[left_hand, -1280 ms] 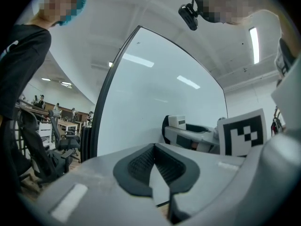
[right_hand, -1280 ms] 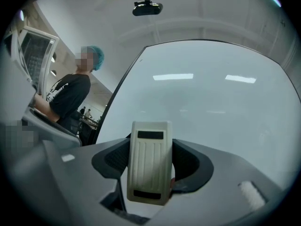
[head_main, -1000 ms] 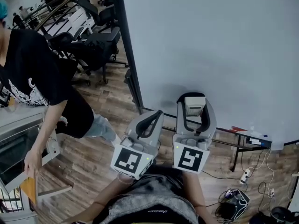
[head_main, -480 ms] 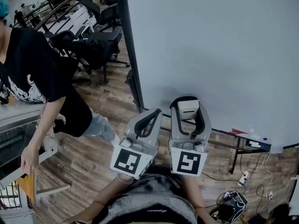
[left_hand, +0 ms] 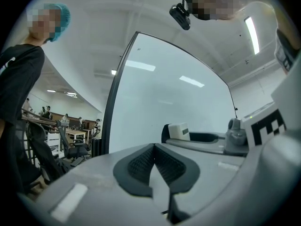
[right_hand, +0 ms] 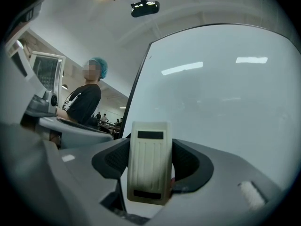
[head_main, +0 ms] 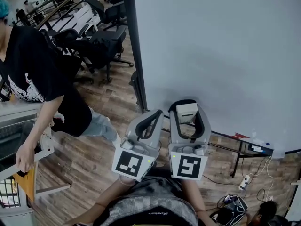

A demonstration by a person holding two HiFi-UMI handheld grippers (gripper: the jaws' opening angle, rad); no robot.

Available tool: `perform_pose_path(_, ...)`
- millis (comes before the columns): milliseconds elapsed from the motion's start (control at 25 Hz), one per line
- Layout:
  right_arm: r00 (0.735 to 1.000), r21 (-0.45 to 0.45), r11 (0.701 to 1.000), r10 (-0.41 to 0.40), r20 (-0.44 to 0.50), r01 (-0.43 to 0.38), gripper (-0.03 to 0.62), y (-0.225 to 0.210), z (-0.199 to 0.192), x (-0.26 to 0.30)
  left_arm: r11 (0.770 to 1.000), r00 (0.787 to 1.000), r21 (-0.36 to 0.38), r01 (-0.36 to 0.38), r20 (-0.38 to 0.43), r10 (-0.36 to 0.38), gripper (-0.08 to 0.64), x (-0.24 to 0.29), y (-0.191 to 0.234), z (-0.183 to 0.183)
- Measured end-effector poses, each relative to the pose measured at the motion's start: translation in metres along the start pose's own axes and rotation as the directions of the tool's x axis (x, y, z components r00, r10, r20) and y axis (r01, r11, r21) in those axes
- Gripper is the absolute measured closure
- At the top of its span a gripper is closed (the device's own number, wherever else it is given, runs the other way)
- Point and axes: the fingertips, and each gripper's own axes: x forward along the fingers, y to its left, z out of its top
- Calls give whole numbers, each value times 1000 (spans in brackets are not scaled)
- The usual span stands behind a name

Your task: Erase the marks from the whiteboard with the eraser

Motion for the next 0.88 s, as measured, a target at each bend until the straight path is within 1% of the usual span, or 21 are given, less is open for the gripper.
perform_pose_path(240, 1000, 9, 1000, 2, 7, -2, 330, 1, 1, 4, 1000, 1000, 8, -11, -2, 11, 561, 1, 7, -2)
perform_pose_path(880, 1000, -10, 1000, 29, -5, -29, 330, 9, 1, 11, 1000, 1000, 2, -12, -8, 12, 561, 4, 15, -4)
